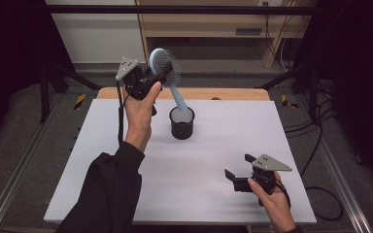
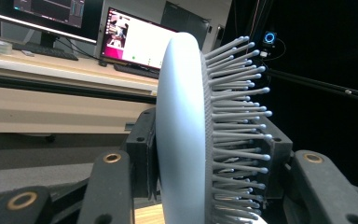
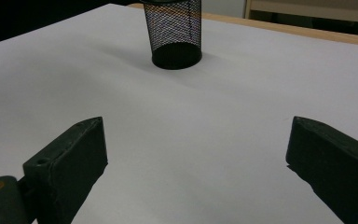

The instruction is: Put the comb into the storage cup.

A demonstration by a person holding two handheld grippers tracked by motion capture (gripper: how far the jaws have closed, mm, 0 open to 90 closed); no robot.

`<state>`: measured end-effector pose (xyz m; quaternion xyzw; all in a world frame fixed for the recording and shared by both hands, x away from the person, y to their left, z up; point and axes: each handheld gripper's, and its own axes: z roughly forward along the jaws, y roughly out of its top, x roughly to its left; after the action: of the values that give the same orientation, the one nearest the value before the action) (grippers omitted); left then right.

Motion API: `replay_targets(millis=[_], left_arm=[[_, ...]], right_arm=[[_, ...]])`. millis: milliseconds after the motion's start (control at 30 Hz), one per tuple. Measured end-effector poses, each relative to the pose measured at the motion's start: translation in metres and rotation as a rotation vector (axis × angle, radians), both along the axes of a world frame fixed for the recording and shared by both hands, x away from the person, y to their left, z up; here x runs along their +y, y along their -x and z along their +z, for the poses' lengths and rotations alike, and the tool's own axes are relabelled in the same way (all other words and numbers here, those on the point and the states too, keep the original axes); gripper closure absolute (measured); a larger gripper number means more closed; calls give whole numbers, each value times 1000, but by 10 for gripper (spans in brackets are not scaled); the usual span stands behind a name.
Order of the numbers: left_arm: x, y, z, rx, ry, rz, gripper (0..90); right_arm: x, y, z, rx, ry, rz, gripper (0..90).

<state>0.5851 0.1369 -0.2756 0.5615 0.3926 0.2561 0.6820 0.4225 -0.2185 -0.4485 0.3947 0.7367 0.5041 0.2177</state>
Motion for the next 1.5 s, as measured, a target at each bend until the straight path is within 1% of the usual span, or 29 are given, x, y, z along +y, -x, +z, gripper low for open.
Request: replay_targets(millis=[167,467,600,633,733,867,1067,1233,1500], left_arm=[[-1,-1,-1,-1,-5,1,511],[-6,-3,-5,-2,-29,0,511],[-8,-4,-7,2,-27,1,511],[-8,-5,-8,3,-29,3,511],[-11,-8,-13,11,-53,9,511],[-14,-12,-19,19,-70,13,511],[-15,-14,-25,28,-72,15,510],[-19,-15,-30,33,-82,7,510],[-21,-16,-37,44,-88,10,510]], right_arm=[[0,0,0,1,4,2,55],[1,0,0,0,2,4,55],[1,0,-1,3,2,5,55],[1,0,-1,3,2,5,55],[1,0,0,1,1,6,54],[1,0,0,1,2,9,53],[1,0,-1,0,6,11,53],[1,0,0,-1,0,7,54],[1,0,0,-15,6,7,54]])
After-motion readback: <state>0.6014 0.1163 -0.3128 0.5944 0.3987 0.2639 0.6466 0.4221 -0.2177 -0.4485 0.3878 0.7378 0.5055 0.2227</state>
